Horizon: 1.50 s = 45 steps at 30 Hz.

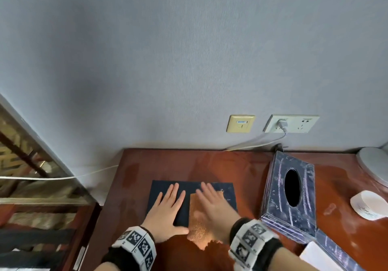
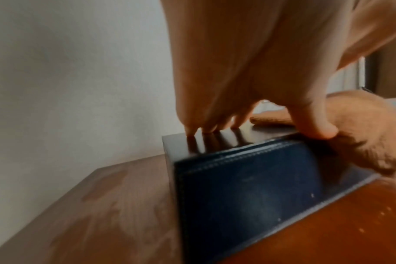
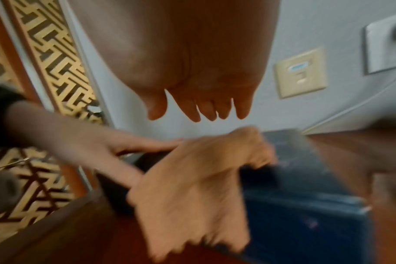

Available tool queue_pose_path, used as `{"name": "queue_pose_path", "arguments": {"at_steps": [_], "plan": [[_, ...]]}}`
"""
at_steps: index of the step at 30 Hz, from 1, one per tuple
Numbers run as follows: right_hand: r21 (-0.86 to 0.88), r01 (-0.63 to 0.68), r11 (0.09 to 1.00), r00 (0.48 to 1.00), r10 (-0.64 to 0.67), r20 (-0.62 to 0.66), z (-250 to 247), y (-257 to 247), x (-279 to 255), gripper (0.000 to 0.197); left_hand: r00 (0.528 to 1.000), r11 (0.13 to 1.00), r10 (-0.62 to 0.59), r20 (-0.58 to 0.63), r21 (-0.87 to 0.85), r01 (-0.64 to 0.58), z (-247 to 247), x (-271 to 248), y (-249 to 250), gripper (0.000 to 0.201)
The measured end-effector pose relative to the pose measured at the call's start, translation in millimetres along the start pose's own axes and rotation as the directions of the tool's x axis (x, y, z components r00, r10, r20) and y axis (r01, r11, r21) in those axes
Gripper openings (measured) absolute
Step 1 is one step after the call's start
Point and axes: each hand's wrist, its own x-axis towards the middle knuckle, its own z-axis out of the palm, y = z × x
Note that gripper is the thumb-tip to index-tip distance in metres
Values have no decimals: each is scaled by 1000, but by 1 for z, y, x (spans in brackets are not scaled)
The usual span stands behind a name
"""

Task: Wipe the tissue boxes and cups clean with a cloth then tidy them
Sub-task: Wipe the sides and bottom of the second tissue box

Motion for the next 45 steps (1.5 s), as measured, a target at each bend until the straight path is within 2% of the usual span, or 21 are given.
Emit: {"name": "queue_pose_path", "arguments": {"at_steps": [2, 5, 8, 10, 12, 14, 17, 18, 20, 22, 23, 25, 27, 29, 31, 33, 35, 37, 40, 42, 45], "plan": [[-99, 1, 995, 1000, -1, -3, 19, -8, 7, 93, 1000, 999, -19, 17, 29, 18, -1, 1, 3, 107], [-154, -63, 986, 998, 63, -5, 41, 11, 17, 64, 1000, 1000, -16, 16, 12, 16, -4, 1, 2, 101], [-181, -55, 982, 997, 44, -66, 46, 49, 20, 62, 1000, 1000, 6, -5, -22, -6, -3, -2, 0, 99], [-148, -144, 978, 973, 113, -201, 28, 62, 15, 62, 999, 999, 12, -40, -34, -13, -2, -4, 0, 96], [44, -127, 991, 971, 133, -201, 21, 77, 11, 57, 998, 1000, 12, -65, -20, -14, 1, -5, -1, 92], [356, -101, 929, 971, 170, -168, 14, 86, 2, 64, 999, 1000, 13, -51, 11, -13, 2, -4, -2, 95], [518, -119, 847, 889, 323, -324, 8, 82, -3, 65, 999, 999, 30, -31, 34, -29, 3, -2, -2, 116], [476, -109, 873, 890, 298, -344, 6, 73, 1, 67, 999, 999, 30, -26, 38, -29, 3, -1, -2, 117], [296, 4, 955, 944, 94, -317, 9, 47, 16, 76, 999, 999, 23, -24, 44, -22, 5, 0, -3, 118], [132, 99, 986, 974, -69, -214, 15, 18, 32, 77, 1000, 998, 16, -18, 54, -15, 5, 1, -4, 119], [58, 97, 994, 986, -88, -141, 18, 7, 37, 75, 1000, 999, 13, -22, 52, -12, 5, 2, -4, 119], [-30, 52, 998, 994, -55, -96, 31, 1, 44, 71, 999, 999, 9, -38, 35, -8, 5, -1, -7, 115], [-70, 64, 995, 978, -77, -196, 30, 9, 43, 72, 998, 1000, 10, -58, 11, -9, 5, -7, -11, 99], [-42, -47, 998, 963, 34, -268, 25, 35, 39, 74, 997, 999, 7, -74, -32, -9, 4, -16, -14, 83], [159, -126, 979, 948, 166, -271, 19, 64, 32, 69, 995, 999, 7, -98, -31, -10, 6, -20, -16, 79], [426, -162, 890, 935, 276, -221, 13, 87, 15, 62, 996, 1000, 10, -91, -20, -12, 6, -20, -15, 78], [516, -138, 846, 895, 329, -300, 15, 93, -1, 59, 995, 1000, 3, -99, -22, -6, 8, -19, -13, 78], [406, -16, 914, 938, 154, -310, 23, 80, -6, 64, 995, 1000, -1, -100, -11, 0, 8, -20, -12, 78], [-4, 90, 996, 958, -88, -273, 49, 48, -10, 59, 995, 1000, 5, -104, -3, -6, 9, -19, -14, 79], [-76, 22, 997, 972, -39, -234, 56, 47, -11, 55, 994, 1000, 11, -109, -10, -12, 9, -18, -17, 78], [54, -11, 998, 969, 24, -244, 52, 69, -10, 58, 994, 999, 11, -111, -34, -15, 10, -22, -21, 76]]}}
